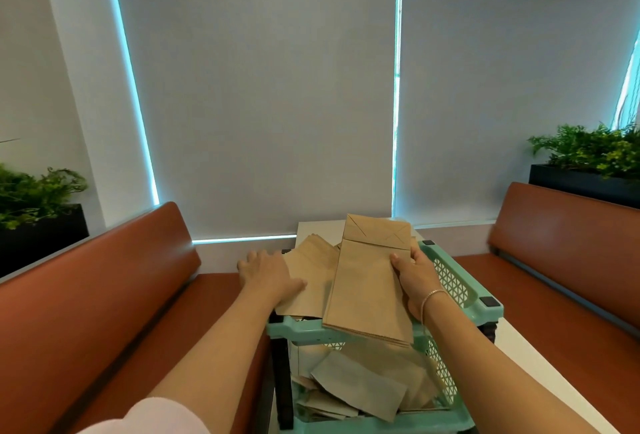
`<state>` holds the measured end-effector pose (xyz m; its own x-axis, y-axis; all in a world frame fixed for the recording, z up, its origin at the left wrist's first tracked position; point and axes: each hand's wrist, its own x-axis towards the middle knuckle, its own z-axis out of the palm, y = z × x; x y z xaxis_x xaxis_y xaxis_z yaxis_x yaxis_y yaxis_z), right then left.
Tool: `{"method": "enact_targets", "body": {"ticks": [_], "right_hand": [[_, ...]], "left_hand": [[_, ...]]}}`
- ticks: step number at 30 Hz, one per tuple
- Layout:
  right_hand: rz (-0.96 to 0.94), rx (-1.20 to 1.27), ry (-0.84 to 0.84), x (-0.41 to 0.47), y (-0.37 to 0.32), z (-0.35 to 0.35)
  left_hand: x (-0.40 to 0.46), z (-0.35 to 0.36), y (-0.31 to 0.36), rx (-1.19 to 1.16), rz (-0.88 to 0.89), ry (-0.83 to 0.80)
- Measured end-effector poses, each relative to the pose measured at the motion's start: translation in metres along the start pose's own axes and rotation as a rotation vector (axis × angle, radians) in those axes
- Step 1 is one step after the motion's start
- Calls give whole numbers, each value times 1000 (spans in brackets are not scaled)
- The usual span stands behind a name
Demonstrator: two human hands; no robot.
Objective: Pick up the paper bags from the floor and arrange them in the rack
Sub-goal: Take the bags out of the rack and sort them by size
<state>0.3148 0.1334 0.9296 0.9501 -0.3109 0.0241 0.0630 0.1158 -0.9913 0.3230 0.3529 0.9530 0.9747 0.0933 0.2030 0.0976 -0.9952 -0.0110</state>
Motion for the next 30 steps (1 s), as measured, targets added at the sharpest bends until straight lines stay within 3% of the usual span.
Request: {"method": "enact_targets", "body": {"ticks": [7,13,15,18,20,23,27,30], "right_hand": [[-16,-1,64,3,0,-3],[-51,5,117,8,-5,-18],[-49,-5,154,9,-7,-23],[-25,-10,189,11,-9,-28],[-14,-5,208,13,-10,-28],[2,-4,238,12,-12,-25],[5,-27,248,7,-15,-14],[8,-39,259,1,-19,-4]], "left_hand": [[-2,2,4,177,45,117],[0,-5,7,121,86,174],[-1,-11,8,-66,118,232],[0,-26,4,-556,63,291],[-1,-40,0,-758,18,408],[-6,-56,1,-1131,-155,539],[-9,-54,10,-1636,-436,424],[-17,-46,26,-1785,-524,342]]}}
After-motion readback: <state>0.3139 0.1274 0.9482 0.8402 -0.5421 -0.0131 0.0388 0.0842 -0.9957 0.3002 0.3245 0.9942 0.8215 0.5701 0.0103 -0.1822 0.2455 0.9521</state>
